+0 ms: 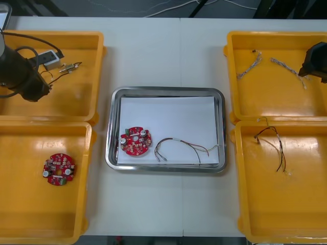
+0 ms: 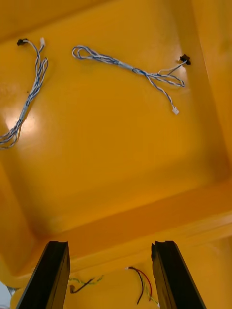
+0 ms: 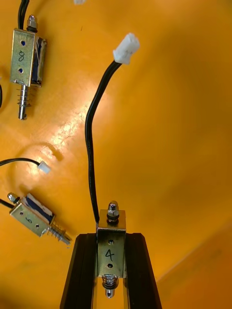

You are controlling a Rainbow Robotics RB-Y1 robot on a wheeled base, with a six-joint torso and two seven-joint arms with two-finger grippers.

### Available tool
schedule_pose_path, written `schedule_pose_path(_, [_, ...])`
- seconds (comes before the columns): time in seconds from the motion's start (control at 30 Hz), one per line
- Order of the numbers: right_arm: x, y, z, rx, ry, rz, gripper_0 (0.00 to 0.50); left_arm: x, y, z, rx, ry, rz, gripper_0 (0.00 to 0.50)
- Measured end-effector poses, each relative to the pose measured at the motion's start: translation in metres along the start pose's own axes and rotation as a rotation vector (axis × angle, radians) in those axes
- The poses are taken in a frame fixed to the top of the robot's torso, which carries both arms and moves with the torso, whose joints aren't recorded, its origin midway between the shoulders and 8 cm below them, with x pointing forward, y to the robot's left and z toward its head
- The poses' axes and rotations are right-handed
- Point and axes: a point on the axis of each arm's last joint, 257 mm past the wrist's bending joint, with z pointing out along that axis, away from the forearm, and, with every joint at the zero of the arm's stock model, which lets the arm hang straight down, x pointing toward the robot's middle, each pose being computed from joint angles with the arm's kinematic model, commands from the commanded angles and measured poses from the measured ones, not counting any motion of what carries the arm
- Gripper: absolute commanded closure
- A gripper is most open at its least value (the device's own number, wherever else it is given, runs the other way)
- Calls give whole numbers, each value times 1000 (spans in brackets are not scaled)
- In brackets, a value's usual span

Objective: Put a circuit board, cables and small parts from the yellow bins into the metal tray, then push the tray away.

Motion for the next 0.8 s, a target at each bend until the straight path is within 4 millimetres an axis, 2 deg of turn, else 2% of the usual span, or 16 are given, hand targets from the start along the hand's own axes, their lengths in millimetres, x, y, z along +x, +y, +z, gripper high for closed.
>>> schedule_pose_path(0.27, [-30,-7,14,-20,-82,61,0,1,-11,-25,48,10,8,500])
schedule_pose_path(0.47, [-59,-19,23,-1,-183,80,0,-1,-20,-44,64,28,44,500])
schedule_pose_path(0.63, [-74,-29,34,10,-233,95,0,-2,-26,-58,71,39,59,500])
schedule_pose_path(0.8, [-89,-38,42,19,-284,107,0,-3,-32,-69,71,53,-22,500])
